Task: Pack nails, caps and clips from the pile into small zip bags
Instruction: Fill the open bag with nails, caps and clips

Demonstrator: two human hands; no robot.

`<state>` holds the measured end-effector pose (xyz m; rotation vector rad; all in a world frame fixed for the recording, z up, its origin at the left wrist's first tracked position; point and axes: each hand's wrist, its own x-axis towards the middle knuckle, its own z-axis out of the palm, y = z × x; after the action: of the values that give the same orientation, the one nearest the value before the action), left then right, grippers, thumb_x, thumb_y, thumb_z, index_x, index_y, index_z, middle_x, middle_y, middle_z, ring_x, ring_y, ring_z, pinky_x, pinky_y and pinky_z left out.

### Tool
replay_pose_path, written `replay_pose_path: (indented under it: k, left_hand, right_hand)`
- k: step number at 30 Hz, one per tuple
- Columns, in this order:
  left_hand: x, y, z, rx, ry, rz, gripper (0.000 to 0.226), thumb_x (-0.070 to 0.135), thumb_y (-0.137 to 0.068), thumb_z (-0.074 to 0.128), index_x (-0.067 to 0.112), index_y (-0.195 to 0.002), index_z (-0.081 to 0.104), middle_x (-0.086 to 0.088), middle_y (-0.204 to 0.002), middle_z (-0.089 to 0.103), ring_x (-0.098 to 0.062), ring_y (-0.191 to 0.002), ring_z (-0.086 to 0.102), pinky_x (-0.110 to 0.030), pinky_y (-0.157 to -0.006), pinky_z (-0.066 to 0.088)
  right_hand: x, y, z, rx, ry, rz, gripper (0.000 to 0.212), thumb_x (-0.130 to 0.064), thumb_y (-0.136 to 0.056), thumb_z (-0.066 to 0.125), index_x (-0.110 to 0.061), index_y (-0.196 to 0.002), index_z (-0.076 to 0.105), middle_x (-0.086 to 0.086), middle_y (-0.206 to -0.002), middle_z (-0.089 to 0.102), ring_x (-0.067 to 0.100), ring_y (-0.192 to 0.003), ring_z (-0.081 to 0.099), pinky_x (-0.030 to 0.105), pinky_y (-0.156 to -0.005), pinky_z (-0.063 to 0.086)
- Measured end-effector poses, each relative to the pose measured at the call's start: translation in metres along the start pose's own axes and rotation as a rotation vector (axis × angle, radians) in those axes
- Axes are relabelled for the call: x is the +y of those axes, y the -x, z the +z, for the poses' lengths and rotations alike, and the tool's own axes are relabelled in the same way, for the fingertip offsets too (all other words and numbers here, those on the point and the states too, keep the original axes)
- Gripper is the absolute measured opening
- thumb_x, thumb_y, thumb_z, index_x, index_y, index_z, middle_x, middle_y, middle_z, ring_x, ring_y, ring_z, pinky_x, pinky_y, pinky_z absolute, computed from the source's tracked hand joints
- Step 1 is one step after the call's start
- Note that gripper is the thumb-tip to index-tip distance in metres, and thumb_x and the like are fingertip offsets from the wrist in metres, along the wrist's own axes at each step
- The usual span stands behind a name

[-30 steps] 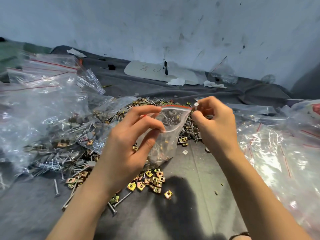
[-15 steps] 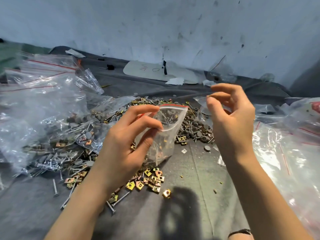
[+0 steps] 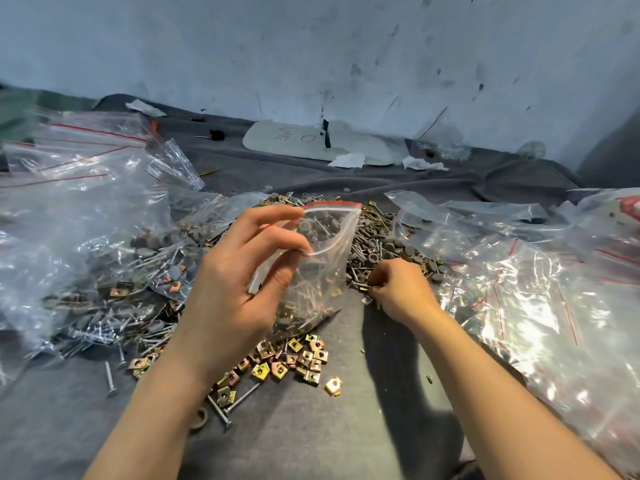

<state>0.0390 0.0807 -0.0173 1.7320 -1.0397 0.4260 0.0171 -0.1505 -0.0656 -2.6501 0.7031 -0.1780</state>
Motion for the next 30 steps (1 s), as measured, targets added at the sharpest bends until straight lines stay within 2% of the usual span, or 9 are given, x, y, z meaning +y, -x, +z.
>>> replay_pose_path:
  k: [4,6,12,14,17,22,25,27,30]
  left_hand:
    - [0.001,0.0,-0.001,0.002,-0.01,0.009,0.02,0.022,-0.091,0.052,0.01,-0.095,0.067,0.0,-0.124,0.058,-0.013,-0.12,0.055,-0.03,-0.1,0.046]
    - [0.001,0.0,-0.001,0.006,-0.021,0.005,0.014,0.018,-0.092,0.056,0.01,-0.095,0.067,0.0,-0.123,0.058,-0.012,-0.119,0.056,-0.028,-0.099,0.045]
    - [0.002,0.0,-0.002,0.004,-0.031,-0.01,0.011,0.011,-0.089,0.058,0.009,-0.094,0.068,-0.001,-0.123,0.059,-0.009,-0.118,0.055,-0.022,-0.1,0.043]
    - [0.002,0.001,-0.003,0.001,-0.026,-0.017,0.012,0.011,-0.089,0.057,0.009,-0.095,0.068,-0.001,-0.123,0.058,-0.01,-0.119,0.055,-0.026,-0.1,0.045]
    - [0.001,0.001,-0.003,0.007,-0.026,-0.014,0.012,0.01,-0.089,0.057,0.007,-0.095,0.068,-0.002,-0.123,0.058,-0.01,-0.119,0.055,-0.03,-0.1,0.046]
    - [0.001,0.0,-0.002,0.005,-0.018,-0.013,0.012,0.009,-0.089,0.057,0.009,-0.095,0.067,-0.001,-0.123,0.058,-0.01,-0.118,0.056,-0.029,-0.099,0.046]
    - [0.0,0.001,-0.003,0.012,-0.016,-0.006,0.01,0.012,-0.09,0.058,0.01,-0.094,0.067,-0.001,-0.123,0.058,-0.01,-0.119,0.055,-0.028,-0.099,0.046]
    - [0.001,0.0,-0.003,0.004,-0.009,0.007,0.012,0.019,-0.092,0.056,0.012,-0.094,0.066,-0.001,-0.123,0.057,-0.011,-0.118,0.056,-0.026,-0.099,0.045]
    - [0.004,-0.001,0.0,-0.012,0.005,0.031,0.014,0.022,-0.09,0.052,0.016,-0.095,0.064,-0.003,-0.124,0.057,-0.015,-0.117,0.057,-0.025,-0.099,0.044]
  right_hand:
    - [-0.003,0.001,-0.014,0.018,-0.142,-0.009,0.015,-0.004,-0.08,0.061,-0.019,-0.076,0.062,-0.007,-0.067,0.057,0.006,-0.064,0.051,0.013,-0.049,0.032]
    - [-0.002,0.002,-0.017,0.009,-0.182,-0.008,0.019,-0.003,-0.081,0.062,-0.021,-0.074,0.062,-0.011,-0.064,0.054,0.001,-0.061,0.048,0.01,-0.047,0.031]
    - [0.0,0.008,-0.017,-0.161,-0.211,0.019,0.014,-0.01,-0.085,0.061,-0.02,-0.09,0.069,-0.006,-0.073,0.062,0.007,-0.068,0.054,0.017,-0.053,0.036]
    - [-0.005,0.009,-0.017,-0.165,-0.178,-0.013,0.001,-0.021,-0.084,0.068,-0.021,-0.083,0.069,-0.01,-0.064,0.06,0.004,-0.064,0.053,0.018,-0.052,0.034]
    - [-0.019,0.013,-0.011,-0.193,-0.069,-0.074,0.018,-0.033,-0.078,0.076,-0.024,-0.069,0.063,-0.011,-0.06,0.054,0.005,-0.06,0.051,0.019,-0.048,0.03]
    - [-0.038,0.017,0.004,-0.258,-0.01,-0.026,0.016,-0.021,-0.08,0.071,-0.006,-0.079,0.065,0.005,-0.074,0.06,0.023,-0.077,0.059,0.027,-0.062,0.041]
    - [-0.038,0.017,-0.004,-0.162,-0.059,0.039,0.016,-0.019,-0.083,0.068,-0.004,-0.08,0.064,0.007,-0.079,0.064,0.022,-0.077,0.061,0.03,-0.063,0.046]
    - [-0.036,0.017,-0.021,0.022,-0.173,0.057,0.013,-0.014,-0.085,0.065,-0.012,-0.073,0.06,0.003,-0.074,0.062,0.015,-0.069,0.058,0.024,-0.056,0.042]
    - [-0.043,0.028,-0.051,0.311,-0.677,-0.15,0.013,-0.008,-0.086,0.065,-0.02,-0.087,0.062,-0.003,-0.073,0.061,0.009,-0.068,0.056,0.017,-0.061,0.041]
